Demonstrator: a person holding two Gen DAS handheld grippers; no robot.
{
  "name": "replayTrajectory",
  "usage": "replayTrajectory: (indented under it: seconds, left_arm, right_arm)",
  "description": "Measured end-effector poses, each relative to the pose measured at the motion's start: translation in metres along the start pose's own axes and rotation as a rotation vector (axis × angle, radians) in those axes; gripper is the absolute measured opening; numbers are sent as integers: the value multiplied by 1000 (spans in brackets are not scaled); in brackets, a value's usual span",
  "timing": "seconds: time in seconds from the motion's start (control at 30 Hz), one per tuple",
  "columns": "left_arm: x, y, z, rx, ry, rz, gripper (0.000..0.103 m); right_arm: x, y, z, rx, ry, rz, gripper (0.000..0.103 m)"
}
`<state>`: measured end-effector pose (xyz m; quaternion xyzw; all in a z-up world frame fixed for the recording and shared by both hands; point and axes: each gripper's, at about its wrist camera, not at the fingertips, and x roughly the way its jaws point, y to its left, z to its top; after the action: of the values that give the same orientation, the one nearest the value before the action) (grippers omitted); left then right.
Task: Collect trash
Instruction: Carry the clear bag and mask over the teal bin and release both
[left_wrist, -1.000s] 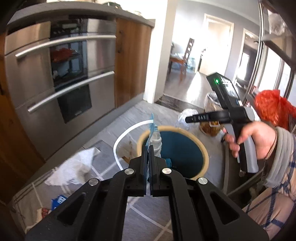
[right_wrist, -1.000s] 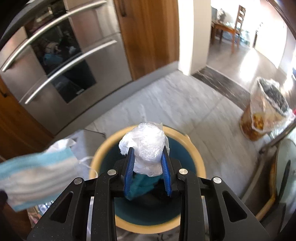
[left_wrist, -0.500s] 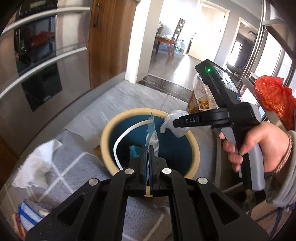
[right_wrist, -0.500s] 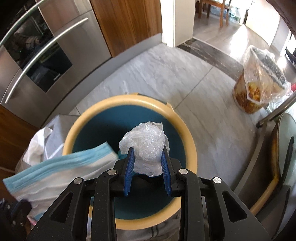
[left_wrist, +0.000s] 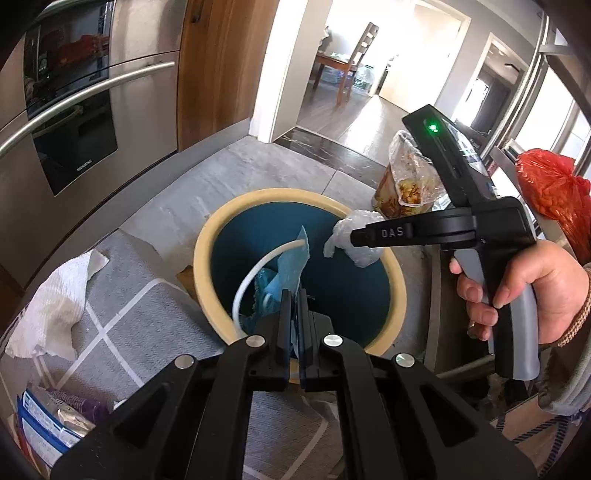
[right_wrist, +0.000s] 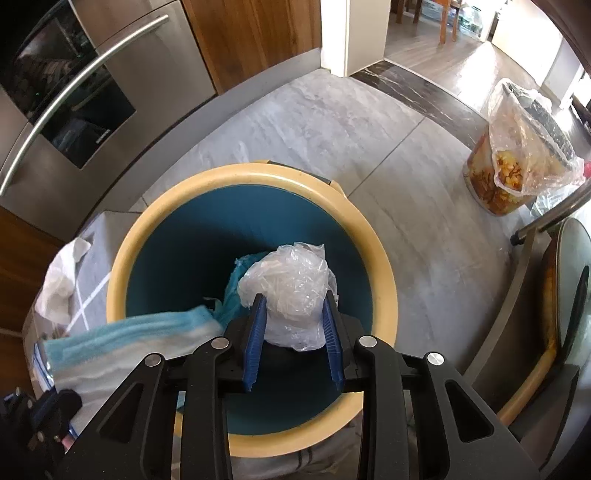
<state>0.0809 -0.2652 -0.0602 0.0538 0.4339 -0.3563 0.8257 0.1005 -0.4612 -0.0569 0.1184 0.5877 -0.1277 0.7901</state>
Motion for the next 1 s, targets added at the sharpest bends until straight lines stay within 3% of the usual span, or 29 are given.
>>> replayTrajectory:
  seconds: [0.3, 0.37, 0.43, 0.5, 0.57, 0.67, 0.73, 1.0]
  left_arm:
    - [1, 5, -2, 14, 16, 30, 3]
    - [1, 6, -2, 11, 20, 30, 12]
    - [-1, 7, -2, 5, 10, 36, 27]
    - [-4, 7, -1, -1, -6, 36, 35]
    - [-7, 7, 0, -2, -19, 34, 35]
    - [-12, 8, 1, 7, -31, 52, 38]
    - [-16, 9, 0, 4, -39, 64, 49]
    - [-40, 35, -8, -35, -71, 121, 73]
  right_arm:
    - [0, 1, -1, -3, 1, 1, 31]
    - [-2, 2, 0, -12, 0, 0, 32]
    - [-3, 3, 0, -17, -8, -1, 36]
    - [-5, 3, 1, -16, -21, 3, 40]
    - [-6, 4, 2, -11, -25, 8, 42]
    - [-9, 7, 4, -3, -34, 22, 52]
    - [-14, 12, 5, -15, -54, 23, 61]
    - [-48, 41, 10, -40, -151, 113, 92]
